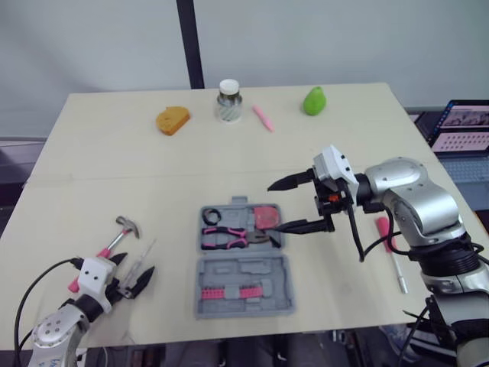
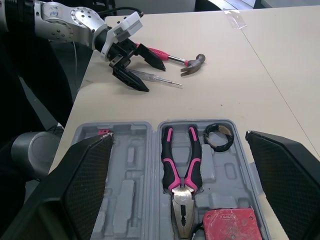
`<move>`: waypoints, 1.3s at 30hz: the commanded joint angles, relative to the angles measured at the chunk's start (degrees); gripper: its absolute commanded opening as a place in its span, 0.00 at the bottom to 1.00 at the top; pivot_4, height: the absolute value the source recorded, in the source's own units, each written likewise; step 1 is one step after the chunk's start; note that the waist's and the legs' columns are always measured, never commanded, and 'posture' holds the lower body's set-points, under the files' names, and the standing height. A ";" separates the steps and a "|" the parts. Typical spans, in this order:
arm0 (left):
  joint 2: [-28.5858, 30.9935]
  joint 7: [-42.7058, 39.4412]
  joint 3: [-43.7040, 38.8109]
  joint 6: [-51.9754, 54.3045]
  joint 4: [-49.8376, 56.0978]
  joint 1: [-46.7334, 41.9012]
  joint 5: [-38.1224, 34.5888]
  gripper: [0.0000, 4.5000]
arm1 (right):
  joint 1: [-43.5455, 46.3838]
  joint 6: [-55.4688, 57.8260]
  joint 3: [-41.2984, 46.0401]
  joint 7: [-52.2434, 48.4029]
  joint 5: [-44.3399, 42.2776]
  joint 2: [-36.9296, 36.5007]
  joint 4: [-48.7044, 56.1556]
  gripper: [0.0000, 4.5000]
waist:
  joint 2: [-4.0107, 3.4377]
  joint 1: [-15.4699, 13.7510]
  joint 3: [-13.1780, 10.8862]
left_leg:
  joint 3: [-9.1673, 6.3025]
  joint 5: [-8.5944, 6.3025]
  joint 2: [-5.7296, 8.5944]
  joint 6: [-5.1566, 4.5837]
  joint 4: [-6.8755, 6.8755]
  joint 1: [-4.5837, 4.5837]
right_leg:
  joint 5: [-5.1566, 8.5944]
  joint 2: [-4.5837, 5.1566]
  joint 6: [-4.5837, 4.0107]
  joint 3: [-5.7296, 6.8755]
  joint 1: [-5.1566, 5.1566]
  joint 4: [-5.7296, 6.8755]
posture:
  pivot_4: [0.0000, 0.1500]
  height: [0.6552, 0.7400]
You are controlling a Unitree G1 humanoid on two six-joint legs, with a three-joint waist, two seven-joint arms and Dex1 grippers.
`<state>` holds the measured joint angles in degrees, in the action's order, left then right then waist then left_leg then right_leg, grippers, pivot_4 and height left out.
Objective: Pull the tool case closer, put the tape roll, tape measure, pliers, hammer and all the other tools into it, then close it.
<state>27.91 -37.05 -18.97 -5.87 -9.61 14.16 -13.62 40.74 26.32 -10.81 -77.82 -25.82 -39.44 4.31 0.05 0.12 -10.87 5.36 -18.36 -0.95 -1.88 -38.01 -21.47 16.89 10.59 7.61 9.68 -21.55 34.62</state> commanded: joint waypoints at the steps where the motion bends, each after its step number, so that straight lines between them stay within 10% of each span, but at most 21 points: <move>1: 0.66 0.26 0.98 0.87 -3.26 1.18 1.47 1.00 | 0.73 -0.80 1.90 0.35 -0.43 -0.26 1.48 0.99 | -0.01 0.03 0.00 | 0.01 0.00 0.00 0.00 0.00 0.00 | 0.00 0.00 0.00 -0.01 0.00 0.00 | 1.00 1.00; 10: 0.20 -0.79 1.68 1.37 -5.02 1.96 0.96 1.00 | 1.06 -1.31 1.98 0.23 -0.09 -0.27 0.57 0.99 | -0.12 0.05 0.06 | 0.04 -0.06 -0.01 0.01 0.00 0.03 | 0.00 0.00 0.00 -0.05 0.00 0.00 | 1.00 1.00; 21: -0.02 -1.32 1.52 0.81 -7.19 1.73 0.35 0.01 | 1.51 -1.76 1.82 0.21 0.34 -0.10 0.03 1.00 | -0.49 0.13 0.25 | 0.20 -0.16 -0.02 -0.03 0.02 0.15 | 0.00 -0.02 -0.01 -0.20 0.00 0.01 | 1.00 1.00; 39: 17.47 -12.85 2.89 19.42 26.20 -1.29 -8.03 0.02 | -12.16 0.53 6.65 1.96 -1.40 -5.98 9.25 1.00 | -0.24 -0.39 0.09 | 0.13 -0.43 -0.03 -0.14 0.00 -0.09 | 0.00 -0.08 0.00 -0.15 -0.05 -0.27 | 1.00 1.00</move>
<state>43.02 -47.87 -16.45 10.15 10.44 14.28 -19.29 29.64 27.45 -6.03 -76.24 -27.09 -44.20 11.33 -0.19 -0.27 -10.78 5.49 -18.79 -0.98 -2.01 -38.00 -21.57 16.88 10.51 7.61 9.56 -21.60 34.33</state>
